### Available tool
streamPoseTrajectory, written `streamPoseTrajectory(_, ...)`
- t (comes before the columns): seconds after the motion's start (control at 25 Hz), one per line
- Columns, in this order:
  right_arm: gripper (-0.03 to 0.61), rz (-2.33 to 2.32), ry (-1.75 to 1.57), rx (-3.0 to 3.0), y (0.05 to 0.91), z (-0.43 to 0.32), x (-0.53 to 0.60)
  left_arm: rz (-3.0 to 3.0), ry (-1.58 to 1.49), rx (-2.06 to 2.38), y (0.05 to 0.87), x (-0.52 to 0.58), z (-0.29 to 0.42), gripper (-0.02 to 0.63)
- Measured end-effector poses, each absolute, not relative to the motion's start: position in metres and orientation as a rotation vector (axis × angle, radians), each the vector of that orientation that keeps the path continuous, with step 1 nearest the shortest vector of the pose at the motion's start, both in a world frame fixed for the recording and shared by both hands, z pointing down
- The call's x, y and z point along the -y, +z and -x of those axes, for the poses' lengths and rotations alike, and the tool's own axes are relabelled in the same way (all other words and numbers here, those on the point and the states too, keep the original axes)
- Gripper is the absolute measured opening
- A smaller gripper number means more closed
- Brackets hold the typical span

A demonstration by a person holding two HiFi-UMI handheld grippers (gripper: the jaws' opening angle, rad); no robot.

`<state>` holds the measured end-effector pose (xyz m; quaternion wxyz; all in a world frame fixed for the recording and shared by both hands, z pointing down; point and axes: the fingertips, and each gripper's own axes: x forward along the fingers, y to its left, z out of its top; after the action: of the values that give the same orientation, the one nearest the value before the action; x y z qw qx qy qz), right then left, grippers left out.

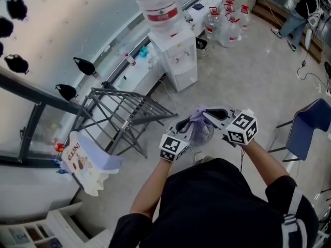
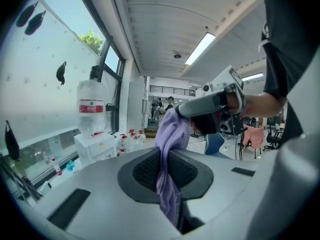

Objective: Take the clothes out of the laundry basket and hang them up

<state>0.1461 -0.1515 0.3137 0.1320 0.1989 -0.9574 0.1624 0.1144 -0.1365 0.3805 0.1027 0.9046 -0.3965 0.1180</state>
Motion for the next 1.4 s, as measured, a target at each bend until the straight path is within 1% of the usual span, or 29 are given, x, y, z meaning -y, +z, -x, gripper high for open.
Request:
streamPoseTrajectory(0.08,0.013,-0.544,0.511,2.778,0.322,-0.138,0.151,-2.663,0.362,1.206,0.372,0.136,-0.093,0.028)
streamPoseTrajectory(0.16,0.06,-0.497,0.544,2.785,0.327,-0.128,0.149,-2.654,0.372,1.244,0.362,0.135,-0.069,0.028)
streamPoseTrajectory(0.4,0.108,-0.377,0.561,2.806,0.345,-0.1,0.148,-2.58,0.433,1.401,0.342,0.131,0.012,0.028)
streamPoseTrajectory(0.56,0.148,-0.296,0.566,2.757,0.381,-0.083,0.142,-2.529,0.396,1.511,0.319,0.122,0.053,0.028)
streamPoseTrajectory(0.72,0.184,-0.218,0.517,2.717,0.411,-0.05,0.123,-2.466,0.314,1.626,0.29,0.114,0.082,0.028)
streamPoseTrajectory(0.84,0.184,-0.139,0.595,2.692,0.438,-0.016,0.089,-2.386,0.194,1.717,0.266,0.105,0.102,0.028)
streamPoseTrajectory(0.92,0.184,-0.096,0.615,2.697,0.445,0.009,0.066,-2.36,0.166,1.77,0.251,0.102,0.111,0.028)
streamPoseTrajectory(1.08,0.184,-0.167,0.487,2.711,0.447,0.05,0.059,-2.332,0.148,1.842,0.238,0.097,0.124,0.028)
streamPoseTrajectory(1.28,0.183,-0.304,0.255,2.707,0.447,0.065,0.084,-2.304,0.127,1.877,0.236,0.086,0.136,0.028)
streamPoseTrajectory(1.36,0.178,-0.34,0.229,2.698,0.452,0.063,0.096,-2.291,0.111,1.878,0.235,0.081,0.14,0.028)
streamPoseTrajectory(1.4,0.163,-0.357,0.238,2.695,0.453,0.06,0.102,-2.285,0.111,1.881,0.236,0.078,0.142,0.028)
